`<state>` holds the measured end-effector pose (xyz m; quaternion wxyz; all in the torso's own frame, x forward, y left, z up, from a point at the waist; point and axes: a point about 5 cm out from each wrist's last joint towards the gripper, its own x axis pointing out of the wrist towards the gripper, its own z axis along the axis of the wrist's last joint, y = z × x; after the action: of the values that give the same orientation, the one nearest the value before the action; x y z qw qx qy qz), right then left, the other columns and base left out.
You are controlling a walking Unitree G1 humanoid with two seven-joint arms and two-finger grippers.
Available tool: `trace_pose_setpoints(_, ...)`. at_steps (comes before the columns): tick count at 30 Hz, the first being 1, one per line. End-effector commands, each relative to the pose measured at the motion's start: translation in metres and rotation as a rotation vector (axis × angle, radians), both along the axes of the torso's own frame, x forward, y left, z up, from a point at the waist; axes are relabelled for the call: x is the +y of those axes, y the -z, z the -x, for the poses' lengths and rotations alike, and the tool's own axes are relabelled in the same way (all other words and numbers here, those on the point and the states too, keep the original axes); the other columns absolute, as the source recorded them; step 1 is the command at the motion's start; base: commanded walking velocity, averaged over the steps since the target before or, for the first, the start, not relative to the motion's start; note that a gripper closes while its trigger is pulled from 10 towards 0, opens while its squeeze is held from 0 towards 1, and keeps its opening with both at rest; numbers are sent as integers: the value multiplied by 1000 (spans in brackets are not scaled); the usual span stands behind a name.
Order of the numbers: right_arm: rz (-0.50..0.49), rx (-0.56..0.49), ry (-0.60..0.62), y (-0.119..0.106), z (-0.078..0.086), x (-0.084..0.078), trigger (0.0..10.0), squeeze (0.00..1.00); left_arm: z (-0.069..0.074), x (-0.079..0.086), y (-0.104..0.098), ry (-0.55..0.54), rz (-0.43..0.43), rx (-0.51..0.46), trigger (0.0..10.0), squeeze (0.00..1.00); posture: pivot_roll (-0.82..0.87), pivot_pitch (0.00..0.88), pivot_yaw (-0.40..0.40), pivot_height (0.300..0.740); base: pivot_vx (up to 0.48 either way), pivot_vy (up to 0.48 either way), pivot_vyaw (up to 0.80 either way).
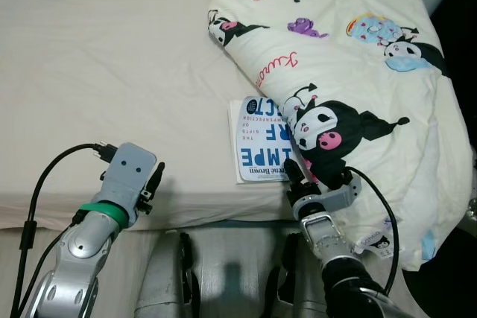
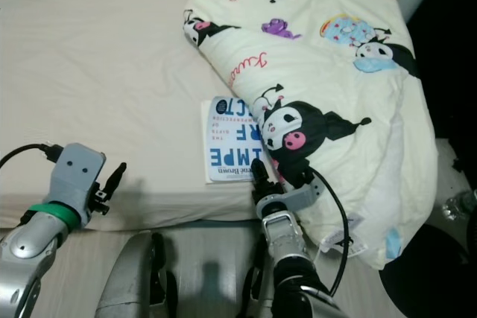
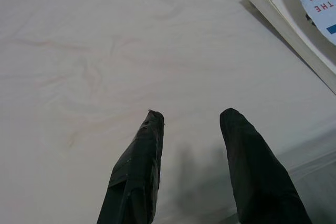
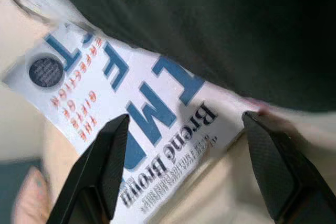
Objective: Clean up the room
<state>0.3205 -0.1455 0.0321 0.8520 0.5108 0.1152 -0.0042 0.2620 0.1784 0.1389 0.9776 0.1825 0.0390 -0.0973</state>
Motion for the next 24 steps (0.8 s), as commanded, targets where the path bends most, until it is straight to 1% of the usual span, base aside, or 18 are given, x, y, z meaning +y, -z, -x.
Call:
trace_pose_setpoints(1, 59, 143, -56, 35, 30, 12, 10000, 0, 2, 1, 4, -6, -4, 28, 10000, 0, 212, 303, 101, 600, 0, 0, 0)
trace_pose_setpoints(3, 59, 143, -56, 35, 30, 12, 10000, 0, 2, 1, 4, -6, -4, 28, 10000, 0, 212, 303, 101, 600, 0, 0, 0)
trace_pose_setpoints(7, 153, 42, -58, 26, 31, 9, 10000, 0, -1, 0, 3, -7, -1, 24, 10000, 0, 201, 295, 97, 600, 0, 0, 0)
trace_pose_setpoints(12, 168, 73, -47, 29, 34, 8, 10000, 0, -3, -4, 4, 1, 6, 23, 10000, 0, 191, 285, 98, 600, 0, 0, 0)
trace_pose_setpoints(14, 128, 71, -19, 29, 30, 2, 10000, 0, -4, -5, 3, 3, 8, 21, 10000, 0, 191, 282, 107, 600, 0, 0, 0)
trace_pose_setpoints(15, 128, 71, -19, 29, 30, 2, 10000, 0, -4, -5, 3, 3, 8, 21, 10000, 0, 191, 282, 107, 600, 0, 0, 0)
trace_pose_setpoints(16, 83, 52, -9, 26, 26, -1, 10000, 0, -5, -6, 3, 5, 9, 20, 10000, 0, 199, 280, 111, 600, 0, 0, 0)
trace_pose_setpoints(20, 48, 24, -13, 20, 20, -2, 10000, 0, -6, -6, 2, 6, 8, 18, 10000, 0, 206, 280, 116, 600, 0, 0, 0)
trace_pose_setpoints(21, 24, -6, -17, 15, 15, -3, 10000, 0, -5, -5, 2, 5, 7, 17, 10000, 0, 219, 283, 122, 600, 0, 0, 0)
trace_pose_setpoints(22, 24, -6, -17, 15, 15, -3, 10000, 0, -5, -5, 2, 5, 7, 17, 10000, 0, 219, 283, 122, 600, 0, 0, 0)
trace_pose_setpoints(24, -37, -89, -25, 2, 5, -5, 10000, 0, -4, -3, 1, 1, 3, 20, 10000, 0, 235, 291, 133, 600, 0, 0, 0)
